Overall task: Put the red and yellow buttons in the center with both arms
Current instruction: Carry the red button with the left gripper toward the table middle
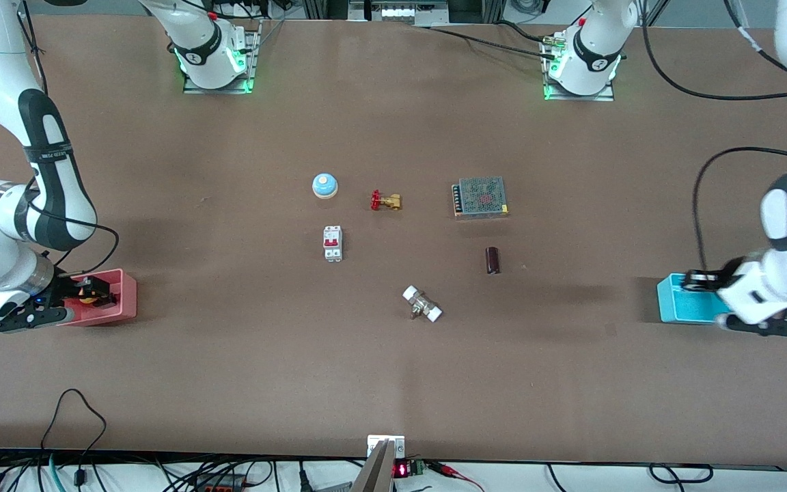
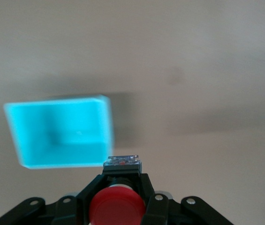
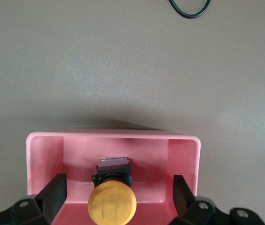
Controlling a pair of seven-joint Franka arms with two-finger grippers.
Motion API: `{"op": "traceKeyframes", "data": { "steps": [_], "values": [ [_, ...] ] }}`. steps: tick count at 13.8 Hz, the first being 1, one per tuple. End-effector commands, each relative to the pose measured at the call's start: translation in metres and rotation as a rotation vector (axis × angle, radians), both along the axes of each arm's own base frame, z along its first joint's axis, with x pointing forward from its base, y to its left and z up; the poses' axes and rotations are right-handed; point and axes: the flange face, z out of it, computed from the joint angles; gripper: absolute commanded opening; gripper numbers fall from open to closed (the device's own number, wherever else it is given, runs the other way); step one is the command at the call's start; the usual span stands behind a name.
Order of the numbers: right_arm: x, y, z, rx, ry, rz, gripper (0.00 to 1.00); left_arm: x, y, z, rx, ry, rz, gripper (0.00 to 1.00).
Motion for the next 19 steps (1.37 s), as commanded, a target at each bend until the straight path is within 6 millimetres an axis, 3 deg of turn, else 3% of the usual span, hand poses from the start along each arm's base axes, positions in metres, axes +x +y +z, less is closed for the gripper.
{"op": "traceKeyframes", "data": {
  "steps": [1, 2, 4, 8, 13, 15, 16, 18, 19],
  "values": [
    [0.000, 0.002, -0.006, 0.010, -0.009, -0.005, 1.00, -0.012, -0.063, -0.018, 0.024, 0.060, 0.008, 0.24],
    [0.000, 0.002, -0.006, 0.009, -0.012, -0.004, 0.99, -0.021, -0.088, -0.034, 0.023, 0.077, 0.033, 0.24],
    [0.000, 0.002, -0.006, 0.008, -0.011, -0.003, 0.96, -0.041, -0.119, -0.066, 0.028, 0.078, 0.078, 0.24],
    [0.000, 0.002, -0.008, 0.009, -0.007, -0.002, 0.80, -0.080, -0.151, -0.094, 0.032, 0.060, 0.096, 0.24],
    [-0.001, 0.002, -0.009, 0.009, 0.002, 0.008, 0.69, -0.109, -0.158, -0.137, -0.001, 0.000, 0.102, 0.24],
    [-0.002, 0.002, -0.012, 0.008, 0.007, 0.015, 0.63, -0.109, -0.157, -0.138, -0.002, -0.003, 0.106, 0.25],
    [-0.002, 0.002, -0.013, 0.008, 0.009, 0.016, 0.59, -0.110, -0.157, -0.138, -0.001, -0.002, 0.108, 0.35],
    [-0.002, 0.002, -0.013, 0.007, 0.009, 0.021, 0.53, -0.110, -0.154, -0.138, 0.001, 0.003, 0.112, 0.87],
    [-0.002, 0.002, -0.013, 0.007, 0.009, 0.025, 0.50, -0.107, -0.154, -0.133, 0.000, -0.006, 0.112, 1.00]
  ]
}}
